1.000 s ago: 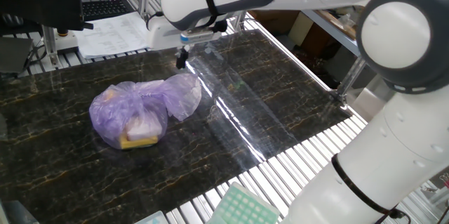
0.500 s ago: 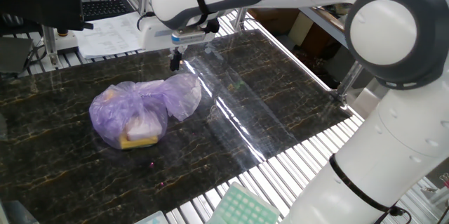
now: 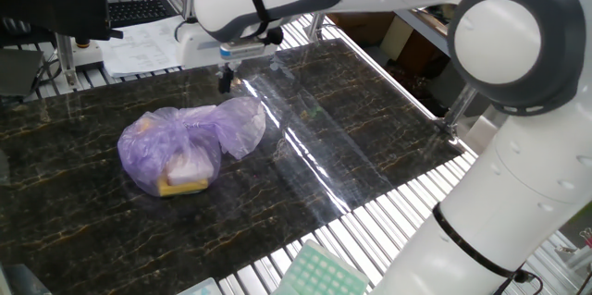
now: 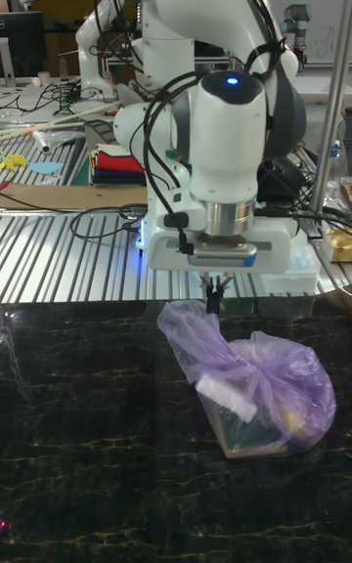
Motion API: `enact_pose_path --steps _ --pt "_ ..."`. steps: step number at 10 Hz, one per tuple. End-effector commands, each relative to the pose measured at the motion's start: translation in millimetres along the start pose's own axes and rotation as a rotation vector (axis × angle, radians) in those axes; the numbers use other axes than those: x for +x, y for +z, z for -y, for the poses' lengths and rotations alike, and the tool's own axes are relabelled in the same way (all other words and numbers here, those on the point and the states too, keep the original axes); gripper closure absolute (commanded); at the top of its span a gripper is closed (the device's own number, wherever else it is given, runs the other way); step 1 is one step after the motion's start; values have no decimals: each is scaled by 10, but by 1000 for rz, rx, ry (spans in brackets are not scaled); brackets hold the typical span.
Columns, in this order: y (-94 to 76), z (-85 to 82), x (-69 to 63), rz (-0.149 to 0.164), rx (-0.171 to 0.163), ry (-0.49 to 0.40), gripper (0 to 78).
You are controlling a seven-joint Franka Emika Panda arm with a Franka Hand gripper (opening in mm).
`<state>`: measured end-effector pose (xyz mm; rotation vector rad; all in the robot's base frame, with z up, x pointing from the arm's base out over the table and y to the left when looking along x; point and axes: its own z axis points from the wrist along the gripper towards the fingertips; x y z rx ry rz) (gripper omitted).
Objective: Pick up a bag of things
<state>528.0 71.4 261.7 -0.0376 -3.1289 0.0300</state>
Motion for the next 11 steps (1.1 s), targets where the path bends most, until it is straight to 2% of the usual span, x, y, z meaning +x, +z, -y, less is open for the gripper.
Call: enact_pose_path --steps 1,2,5,7,9,10,11 --pt "-57 -239 -128 6 18 5 776" --pt "-21 -264 -157 21 19 6 776" --pt "-21 -264 -157 14 2 3 776" --pt "-21 -264 -157 0 -6 -34 776" --pt "-21 -264 -157 -45 9 -21 776" --pt "-21 -264 -157 -38 18 -14 776" --pt "-21 -264 -157 -34 13 -15 776"
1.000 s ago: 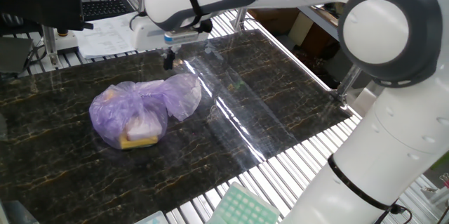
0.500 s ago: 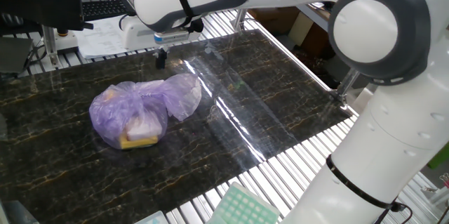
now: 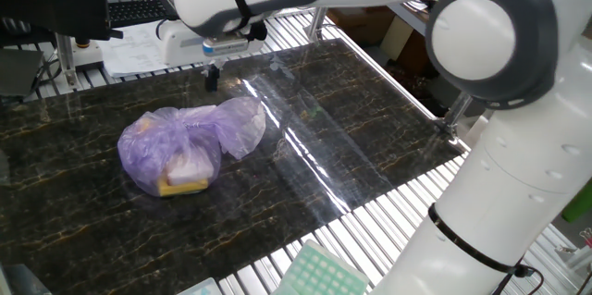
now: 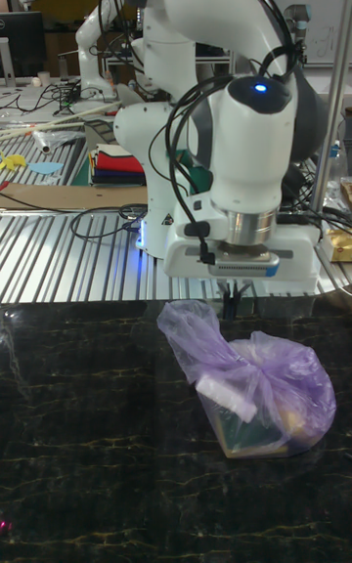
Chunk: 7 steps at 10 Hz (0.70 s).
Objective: Pick up a bag of things
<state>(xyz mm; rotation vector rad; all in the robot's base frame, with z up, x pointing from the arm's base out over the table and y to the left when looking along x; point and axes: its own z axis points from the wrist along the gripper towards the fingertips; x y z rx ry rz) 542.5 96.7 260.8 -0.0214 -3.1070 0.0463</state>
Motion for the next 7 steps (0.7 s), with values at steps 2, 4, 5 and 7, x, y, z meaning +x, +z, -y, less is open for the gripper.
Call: enact_pose_path --steps 2,4,5,7 --pt "-24 -7 -18 -7 2 8 776" --pt "72 -134 -98 39 -8 40 776" --pt "86 -207 -134 36 -11 53 776" --pt "134 -303 -167 26 -48 75 776"
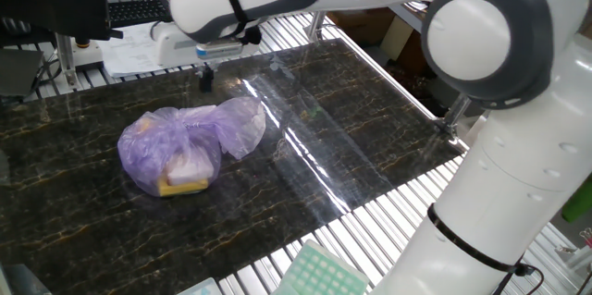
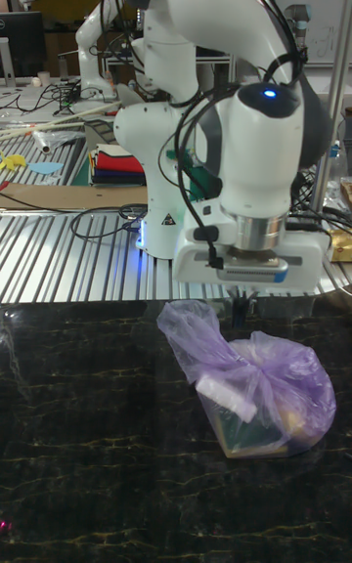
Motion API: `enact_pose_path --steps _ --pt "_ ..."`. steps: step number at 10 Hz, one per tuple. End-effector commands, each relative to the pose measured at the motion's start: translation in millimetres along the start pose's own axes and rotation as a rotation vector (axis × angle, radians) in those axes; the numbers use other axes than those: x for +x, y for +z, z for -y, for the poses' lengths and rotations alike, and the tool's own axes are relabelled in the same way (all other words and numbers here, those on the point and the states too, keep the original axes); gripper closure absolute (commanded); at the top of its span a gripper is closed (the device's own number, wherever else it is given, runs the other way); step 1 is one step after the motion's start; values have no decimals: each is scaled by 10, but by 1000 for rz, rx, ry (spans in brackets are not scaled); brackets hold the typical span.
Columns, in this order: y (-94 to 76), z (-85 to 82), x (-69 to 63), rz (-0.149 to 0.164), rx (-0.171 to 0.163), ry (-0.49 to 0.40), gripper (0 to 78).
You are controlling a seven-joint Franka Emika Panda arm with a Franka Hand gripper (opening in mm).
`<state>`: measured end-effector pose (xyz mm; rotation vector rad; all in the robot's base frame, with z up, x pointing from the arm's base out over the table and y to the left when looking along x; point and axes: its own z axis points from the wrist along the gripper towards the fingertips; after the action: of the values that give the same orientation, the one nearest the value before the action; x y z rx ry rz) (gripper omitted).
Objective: Pick up a bag of things
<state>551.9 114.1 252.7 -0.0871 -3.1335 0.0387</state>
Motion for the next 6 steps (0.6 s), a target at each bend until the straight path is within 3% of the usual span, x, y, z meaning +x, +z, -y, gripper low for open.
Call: enact_pose_path --steps 1,4,6 --pt "153 -148 -80 -6 -64 34 776" --pt "389 -183 -95 8 -57 42 776" --pt "418 -184 -104 14 -58 49 776"
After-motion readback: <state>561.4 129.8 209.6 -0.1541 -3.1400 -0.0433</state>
